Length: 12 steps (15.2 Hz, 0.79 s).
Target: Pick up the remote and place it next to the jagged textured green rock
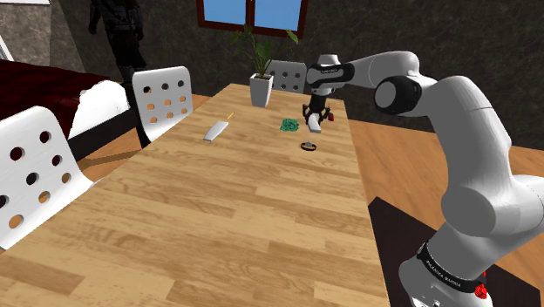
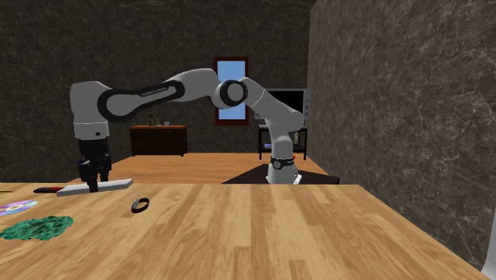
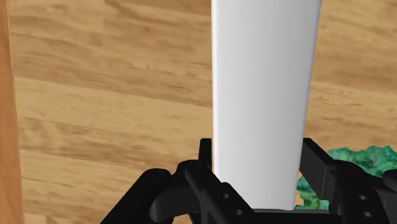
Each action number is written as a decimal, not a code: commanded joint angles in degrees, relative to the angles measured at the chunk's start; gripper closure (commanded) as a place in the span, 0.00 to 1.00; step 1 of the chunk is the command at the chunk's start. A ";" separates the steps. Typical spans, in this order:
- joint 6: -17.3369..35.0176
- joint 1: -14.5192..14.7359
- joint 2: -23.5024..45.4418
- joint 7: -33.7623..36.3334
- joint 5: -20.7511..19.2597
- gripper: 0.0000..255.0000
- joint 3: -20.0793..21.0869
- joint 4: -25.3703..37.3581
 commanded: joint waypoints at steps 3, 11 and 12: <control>2.02 0.02 1.26 0.02 -0.07 1.00 -0.05 -0.71; 5.41 0.04 3.72 0.03 -0.18 1.00 -0.16 -1.64; 5.41 0.04 3.72 0.03 -0.18 1.00 -0.16 -1.64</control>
